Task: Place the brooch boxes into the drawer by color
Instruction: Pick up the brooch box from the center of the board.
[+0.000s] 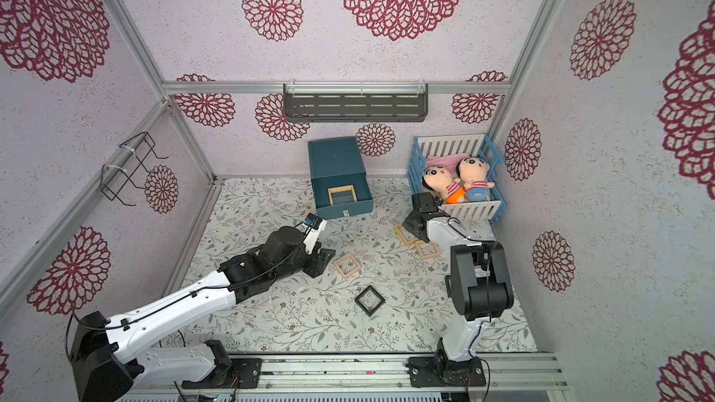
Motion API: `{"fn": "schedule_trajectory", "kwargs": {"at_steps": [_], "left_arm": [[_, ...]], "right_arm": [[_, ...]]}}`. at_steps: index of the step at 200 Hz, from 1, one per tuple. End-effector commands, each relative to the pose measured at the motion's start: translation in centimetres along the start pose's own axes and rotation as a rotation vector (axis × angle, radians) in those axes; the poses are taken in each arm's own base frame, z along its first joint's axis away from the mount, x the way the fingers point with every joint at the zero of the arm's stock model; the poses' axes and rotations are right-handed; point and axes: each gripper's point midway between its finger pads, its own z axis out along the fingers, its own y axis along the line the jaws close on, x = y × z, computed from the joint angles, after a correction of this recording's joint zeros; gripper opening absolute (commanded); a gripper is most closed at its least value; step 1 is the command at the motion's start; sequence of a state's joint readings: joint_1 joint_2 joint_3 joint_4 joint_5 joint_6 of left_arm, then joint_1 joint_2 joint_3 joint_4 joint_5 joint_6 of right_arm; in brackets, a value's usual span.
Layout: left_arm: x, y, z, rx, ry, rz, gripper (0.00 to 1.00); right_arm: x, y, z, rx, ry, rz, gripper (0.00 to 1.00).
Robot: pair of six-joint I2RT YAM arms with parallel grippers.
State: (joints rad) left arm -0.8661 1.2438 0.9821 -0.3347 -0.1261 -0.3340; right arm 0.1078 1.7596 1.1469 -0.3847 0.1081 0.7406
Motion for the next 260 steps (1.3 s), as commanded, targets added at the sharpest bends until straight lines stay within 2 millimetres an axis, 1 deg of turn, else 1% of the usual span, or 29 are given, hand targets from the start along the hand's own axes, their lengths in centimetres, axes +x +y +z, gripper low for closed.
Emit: {"fn": "schedule_trajectory", "kwargs": {"at_steps": [1, 32, 55, 81, 98, 163, 260], "left_arm": [[-0.3, -0.3, -0.3, 0.004, -0.018, -0.006, 0.55], [-0.6, -0.3, -0.6, 0.003, -0.026, -0.007, 0.55], [-0.6, -0.2, -0.7, 0.0, -0.029, -0.009, 0.55], [-0.6, -0.2, -0.7, 0.003, -0.031, -0.01, 0.55], [-0.6, -0.2, -0.7, 0.003, -0.031, -0.007, 0.56], [-0.6, -0.2, -1.1, 0.005, -0.038, -0.012, 0.56], [-0.7, -0.3, -1.3, 0.01, -0.04, -0.013, 0.55]], "right_arm": [[0.4, 0.5, 0.6, -0.023, 0.018, 0.067, 0.23], [1.9, 0.0, 0.8, -0.011, 0.064, 0.155, 0.25], [2.3, 0.2, 0.5, -0.015, 0.064, 0.192, 0.26], [3.0, -0.1, 0.6, 0.006, 0.076, 0.225, 0.26], [3.0, -0.3, 0.4, 0.017, 0.056, 0.245, 0.26], [3.5, -1.4, 0.8, 0.062, 0.056, 0.29, 0.27], [3.7, -1.5, 1.5, 0.064, 0.059, 0.305, 0.24]]}}
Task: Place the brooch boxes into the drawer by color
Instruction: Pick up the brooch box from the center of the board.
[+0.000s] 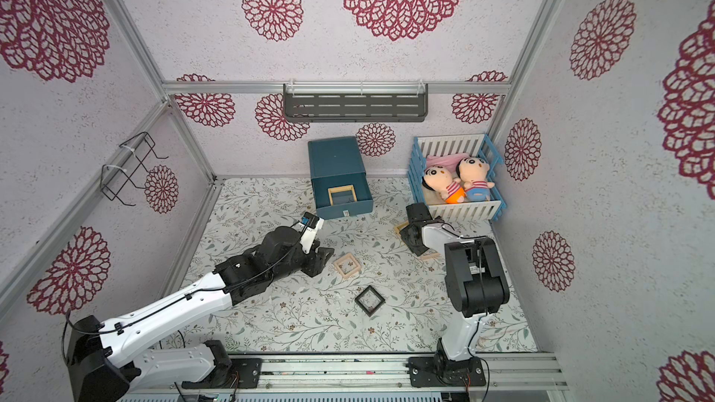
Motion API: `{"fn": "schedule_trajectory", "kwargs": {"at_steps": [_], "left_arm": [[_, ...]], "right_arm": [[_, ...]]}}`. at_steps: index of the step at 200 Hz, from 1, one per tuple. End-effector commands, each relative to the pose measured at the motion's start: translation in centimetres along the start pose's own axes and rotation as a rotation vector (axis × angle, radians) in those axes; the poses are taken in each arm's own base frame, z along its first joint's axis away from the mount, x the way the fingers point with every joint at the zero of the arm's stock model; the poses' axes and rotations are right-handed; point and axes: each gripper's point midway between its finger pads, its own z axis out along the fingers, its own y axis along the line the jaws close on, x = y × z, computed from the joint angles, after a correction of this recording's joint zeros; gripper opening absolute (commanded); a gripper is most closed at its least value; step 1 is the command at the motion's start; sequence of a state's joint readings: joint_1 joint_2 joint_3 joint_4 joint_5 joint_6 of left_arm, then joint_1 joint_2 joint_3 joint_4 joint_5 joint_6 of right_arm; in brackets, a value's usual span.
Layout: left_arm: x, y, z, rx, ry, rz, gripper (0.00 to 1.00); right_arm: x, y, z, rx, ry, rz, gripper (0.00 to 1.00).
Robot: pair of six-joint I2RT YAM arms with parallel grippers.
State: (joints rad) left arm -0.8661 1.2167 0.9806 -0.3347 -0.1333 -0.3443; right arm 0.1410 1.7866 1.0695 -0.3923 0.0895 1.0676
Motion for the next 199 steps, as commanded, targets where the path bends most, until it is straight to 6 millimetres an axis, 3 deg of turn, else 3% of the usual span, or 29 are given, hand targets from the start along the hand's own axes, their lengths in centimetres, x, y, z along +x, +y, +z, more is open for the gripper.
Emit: {"fn": "schedule_trajectory", "kwargs": {"at_steps": [1, 139, 199], "left_arm": [[-0.13, -0.34, -0.49, 0.011, -0.015, 0.0, 0.55], [-0.33, -0.53, -0.42, 0.017, -0.017, 0.002, 0.55], [-0.49, -0.63, -0.3, 0.021, -0.017, 0.006, 0.55]], "right_arm": [[-0.73, 0.33, -0.16, -0.006, -0.034, 0.019, 0.24], [-0.69, -0.49, 0.73, 0.015, -0.025, 0.027, 0.24], [-0.87, -0.53, 0.57, 0.017, -0.035, 0.017, 0.13]]}}
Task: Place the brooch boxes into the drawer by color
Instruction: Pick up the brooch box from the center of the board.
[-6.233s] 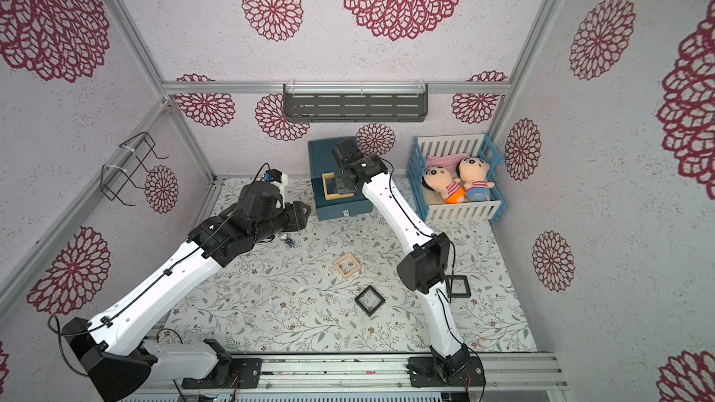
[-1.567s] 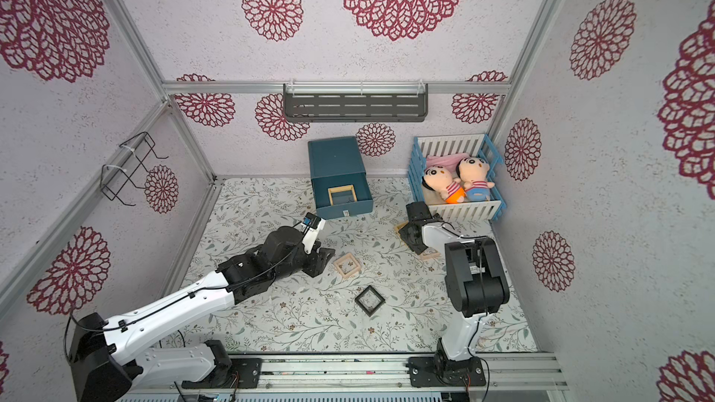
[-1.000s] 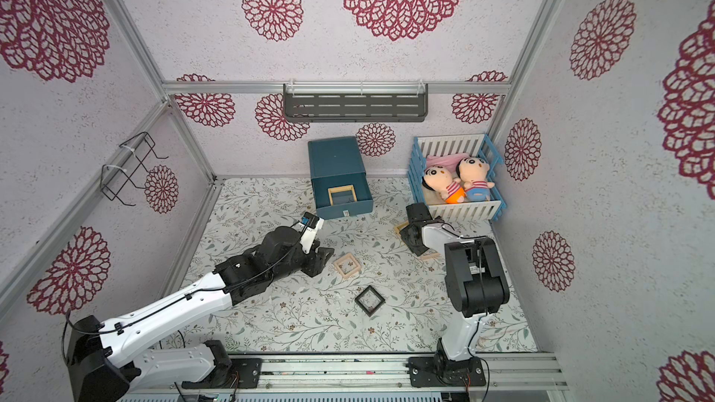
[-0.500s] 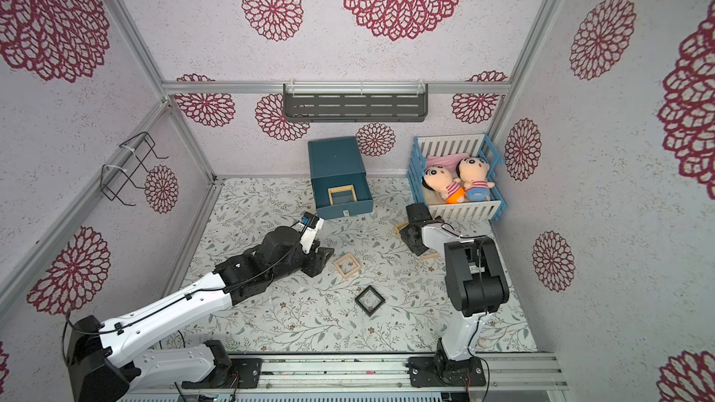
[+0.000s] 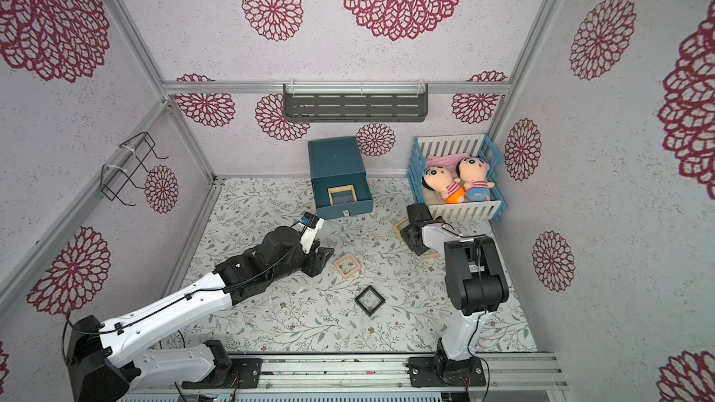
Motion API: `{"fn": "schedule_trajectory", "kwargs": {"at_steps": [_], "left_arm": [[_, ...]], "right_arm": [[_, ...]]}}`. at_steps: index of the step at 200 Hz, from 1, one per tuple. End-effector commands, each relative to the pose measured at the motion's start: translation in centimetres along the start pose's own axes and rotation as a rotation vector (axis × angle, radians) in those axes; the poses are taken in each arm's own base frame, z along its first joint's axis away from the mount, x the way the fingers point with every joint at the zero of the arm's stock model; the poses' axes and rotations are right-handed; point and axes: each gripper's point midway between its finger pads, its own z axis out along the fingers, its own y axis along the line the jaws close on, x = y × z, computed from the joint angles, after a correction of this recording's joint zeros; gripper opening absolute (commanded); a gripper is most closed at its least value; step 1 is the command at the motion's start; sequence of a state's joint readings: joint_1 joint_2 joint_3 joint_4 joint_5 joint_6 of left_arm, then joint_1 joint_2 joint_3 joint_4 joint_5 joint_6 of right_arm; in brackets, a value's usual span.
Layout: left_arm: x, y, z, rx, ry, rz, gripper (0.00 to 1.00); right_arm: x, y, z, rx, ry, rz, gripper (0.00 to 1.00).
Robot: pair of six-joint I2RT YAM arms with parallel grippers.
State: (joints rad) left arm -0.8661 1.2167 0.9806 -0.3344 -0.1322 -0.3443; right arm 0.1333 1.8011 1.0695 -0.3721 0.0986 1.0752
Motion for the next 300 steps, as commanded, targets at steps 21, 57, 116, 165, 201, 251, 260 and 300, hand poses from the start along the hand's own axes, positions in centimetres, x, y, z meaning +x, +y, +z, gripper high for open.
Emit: {"fn": "schedule_trajectory", "kwargs": {"at_steps": [21, 57, 116, 165, 201, 251, 260, 300], "left_arm": [[-0.6, -0.7, -0.3, 0.022, -0.018, 0.01, 0.55], [-0.6, -0.6, -0.3, 0.021, -0.017, 0.01, 0.55], [-0.6, -0.8, -0.2, 0.031, -0.012, 0.01, 0.55], [-0.8, -1.0, -0.1, 0.037, -0.014, 0.011, 0.55], [-0.9, -1.1, -0.1, 0.039, -0.014, 0.013, 0.55], [-1.8, -1.6, -0.2, 0.055, -0.016, 0.023, 0.55], [-2.0, -1.7, -0.2, 0.057, -0.017, 0.028, 0.55], [-3.5, -2.2, -0.3, 0.061, -0.029, 0.043, 0.55]], "right_arm": [[-0.4, -0.6, 0.2, 0.02, -0.02, -0.004, 0.1], [-1.1, -0.1, -0.4, 0.03, -0.053, -0.043, 0.02], [-1.8, 0.6, -1.7, 0.057, -0.09, -0.168, 0.0], [-2.7, 1.9, -3.5, 0.068, -0.121, -0.317, 0.0], [-3.5, 2.4, -5.2, 0.076, -0.137, -0.414, 0.0], [-5.2, 3.1, -9.0, 0.092, -0.187, -0.528, 0.0], [-5.4, 3.2, -9.7, 0.093, -0.195, -0.543, 0.0], [-6.8, 4.0, -13.6, 0.081, -0.249, -0.569, 0.0]]}}
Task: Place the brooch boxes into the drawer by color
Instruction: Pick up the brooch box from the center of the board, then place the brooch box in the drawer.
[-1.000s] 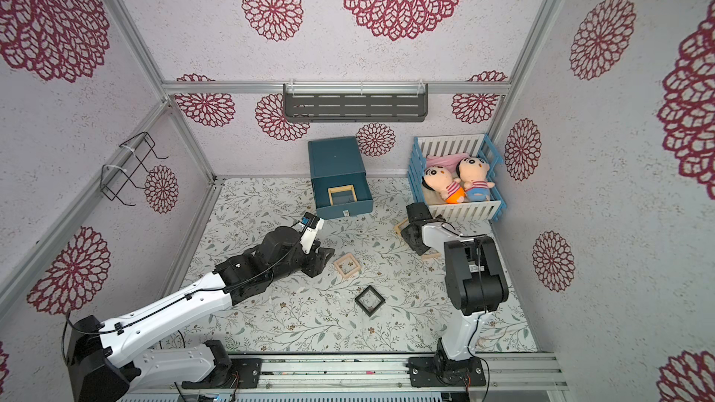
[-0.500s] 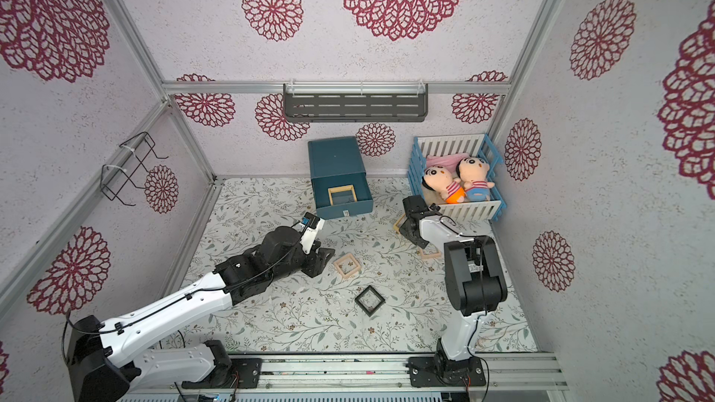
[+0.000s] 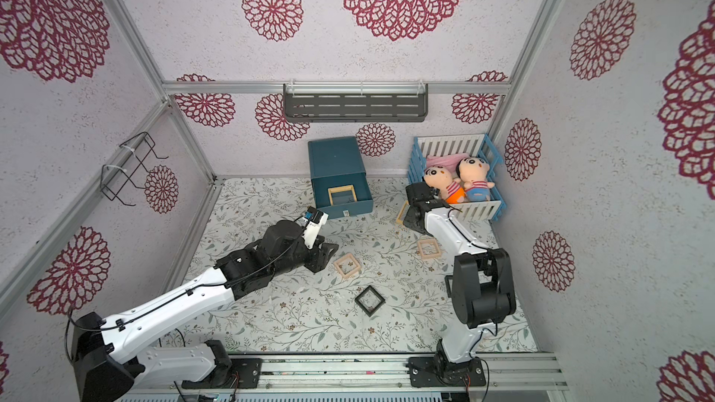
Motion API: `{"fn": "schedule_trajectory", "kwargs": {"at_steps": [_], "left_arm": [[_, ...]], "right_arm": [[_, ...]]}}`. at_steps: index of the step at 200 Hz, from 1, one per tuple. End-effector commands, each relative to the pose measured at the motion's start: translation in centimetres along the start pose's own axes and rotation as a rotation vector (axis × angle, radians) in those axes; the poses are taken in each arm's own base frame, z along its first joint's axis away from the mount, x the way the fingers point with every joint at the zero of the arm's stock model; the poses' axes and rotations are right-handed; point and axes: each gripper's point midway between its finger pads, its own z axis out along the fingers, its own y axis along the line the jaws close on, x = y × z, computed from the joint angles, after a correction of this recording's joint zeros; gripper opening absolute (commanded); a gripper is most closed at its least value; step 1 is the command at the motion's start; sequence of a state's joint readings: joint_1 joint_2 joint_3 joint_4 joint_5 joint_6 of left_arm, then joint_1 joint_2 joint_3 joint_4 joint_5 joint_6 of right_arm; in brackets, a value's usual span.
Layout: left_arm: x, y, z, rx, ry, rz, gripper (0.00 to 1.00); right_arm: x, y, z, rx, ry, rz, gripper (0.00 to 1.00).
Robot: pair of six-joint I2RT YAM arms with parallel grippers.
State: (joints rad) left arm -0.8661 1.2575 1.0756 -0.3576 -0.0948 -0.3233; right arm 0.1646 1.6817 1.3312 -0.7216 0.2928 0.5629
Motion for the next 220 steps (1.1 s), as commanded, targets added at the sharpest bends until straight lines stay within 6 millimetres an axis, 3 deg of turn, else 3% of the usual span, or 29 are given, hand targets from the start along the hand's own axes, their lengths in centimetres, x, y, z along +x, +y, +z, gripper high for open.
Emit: {"fn": "schedule_trajectory", "kwargs": {"at_steps": [1, 55, 90, 127, 169, 220], "left_arm": [[-1.1, -0.7, -0.1, 0.016, -0.008, 0.027, 0.55], [-3.6, 0.4, -0.5, -0.041, -0.042, -0.045, 0.55], [-5.1, 2.2, -1.4, -0.108, -0.077, -0.112, 0.55], [-5.8, 4.4, -2.5, -0.201, -0.101, -0.159, 0.55], [-6.0, 6.7, -4.0, -0.303, -0.117, -0.215, 0.55], [-5.9, 8.5, -5.8, -0.396, -0.133, -0.25, 0.54]], "right_arm": [[-2.8, -0.7, -4.2, 0.006, -0.095, -0.032, 0.0], [-6.5, 0.9, -10.0, -0.046, -0.188, -0.063, 0.0], [-7.7, 5.1, -13.5, -0.128, -0.241, -0.149, 0.0], [-8.1, 11.0, -16.1, -0.237, -0.258, -0.263, 0.0], [-6.8, 17.3, -16.7, -0.347, -0.222, -0.376, 0.0], [-4.7, 22.5, -16.7, -0.404, -0.177, -0.474, 0.0]]}}
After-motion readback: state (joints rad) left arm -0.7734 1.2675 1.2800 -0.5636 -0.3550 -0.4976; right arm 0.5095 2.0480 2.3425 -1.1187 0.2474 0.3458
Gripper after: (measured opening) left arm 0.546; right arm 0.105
